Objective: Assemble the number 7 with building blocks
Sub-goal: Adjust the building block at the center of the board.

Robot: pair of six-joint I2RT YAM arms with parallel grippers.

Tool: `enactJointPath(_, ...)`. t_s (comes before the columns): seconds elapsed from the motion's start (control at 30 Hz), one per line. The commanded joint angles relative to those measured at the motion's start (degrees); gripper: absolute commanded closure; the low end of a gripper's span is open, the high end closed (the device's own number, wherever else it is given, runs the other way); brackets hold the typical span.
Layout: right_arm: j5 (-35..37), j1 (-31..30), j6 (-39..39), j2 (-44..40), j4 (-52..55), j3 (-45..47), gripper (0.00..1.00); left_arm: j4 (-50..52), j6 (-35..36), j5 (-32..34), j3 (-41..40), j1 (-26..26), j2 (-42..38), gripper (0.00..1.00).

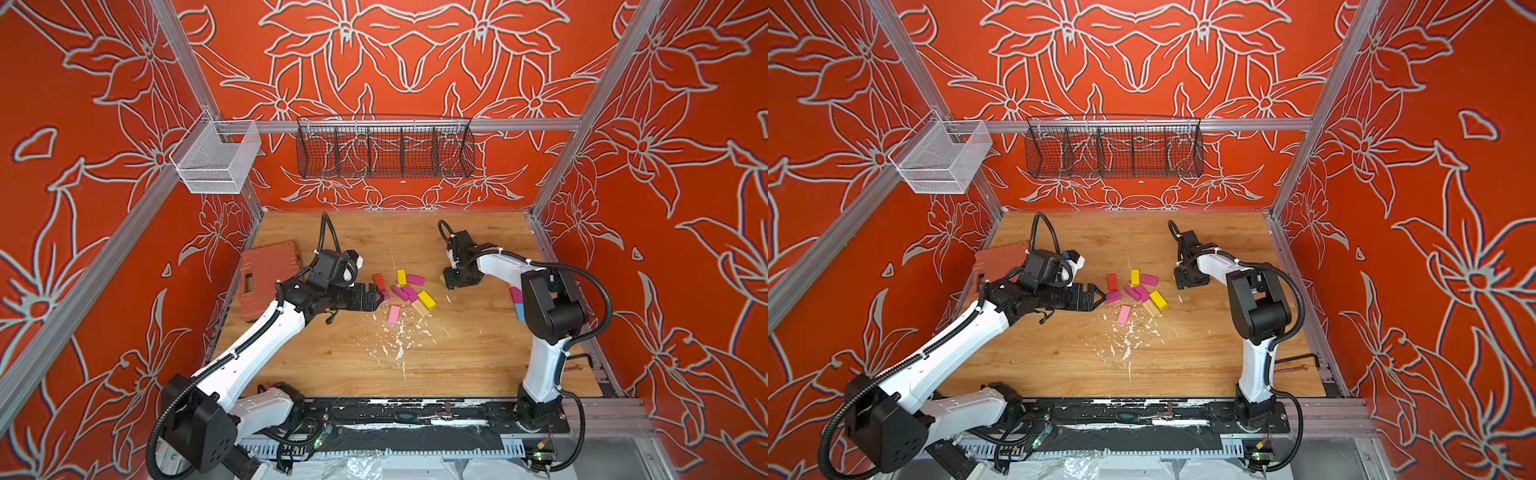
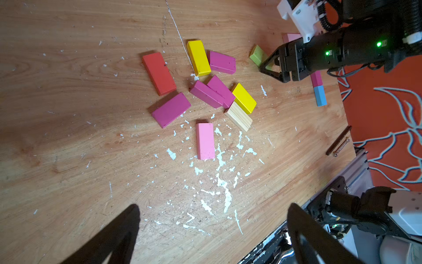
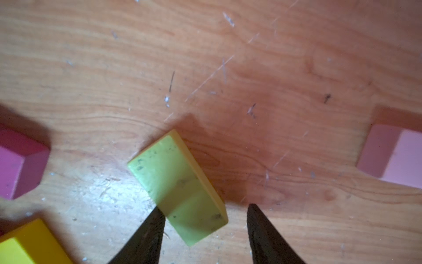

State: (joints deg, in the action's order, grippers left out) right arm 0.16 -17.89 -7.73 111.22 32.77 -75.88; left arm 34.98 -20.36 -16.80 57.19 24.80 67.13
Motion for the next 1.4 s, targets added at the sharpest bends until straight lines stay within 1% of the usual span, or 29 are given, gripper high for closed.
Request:
enactJointPath(0.0, -0.8, -0.2, -0.1, -1.8, 1.8, -0.2, 0.37, -0.4, 1.2, 0.2, 0.5, 0.3, -0.6, 0.02)
enactJointPath(0.3, -8.1, -0.3, -11.2, -10.8, -3.6, 12.4, 0.33, -1.4, 1.5, -1.8, 1.0, 0.2, 1.0, 0.02)
enactJointPath(0.4, -10.5, -0.3, -12.8, -11.6, -6.4, 15.2, 0.33, -2.1, 1.4, -2.4, 0.5, 0.3, 1.0, 0.02)
enactJointPath(0.53, -13.1, -0.4, -14.4, -11.4, -10.2, 16.3, 0.35, -2.1, 1.3, -2.6, 0.2, 0.3, 0.7, 0.02)
enactJointPath(0.7, -11.7, -0.3, -16.1, -8.9, -11.9, 14.3, 0.38, -2.1, 1.1, -2.2, -0.2, 0.3, -0.1, 0.02)
enactJointPath(0.9, -10.5, -0.1, -16.2, -4.9, -12.3, 10.1, 0.38, -1.6, 1.2, -2.0, -0.1, 0.3, -0.1, 0.02)
enactJointPath(1.23, -8.0, 0.2, -13.8, 0.3, -8.6, 2.1, 0.32, -1.6, 1.5, -2.3, 0.2, 0.3, 0.4, 0.02)
enactJointPath(1.37, -5.1, 0.2, -11.1, 0.4, -5.1, -1.9, 0.31, -0.9, 1.6, -2.3, 0.9, 0.3, 0.9, 0.02)
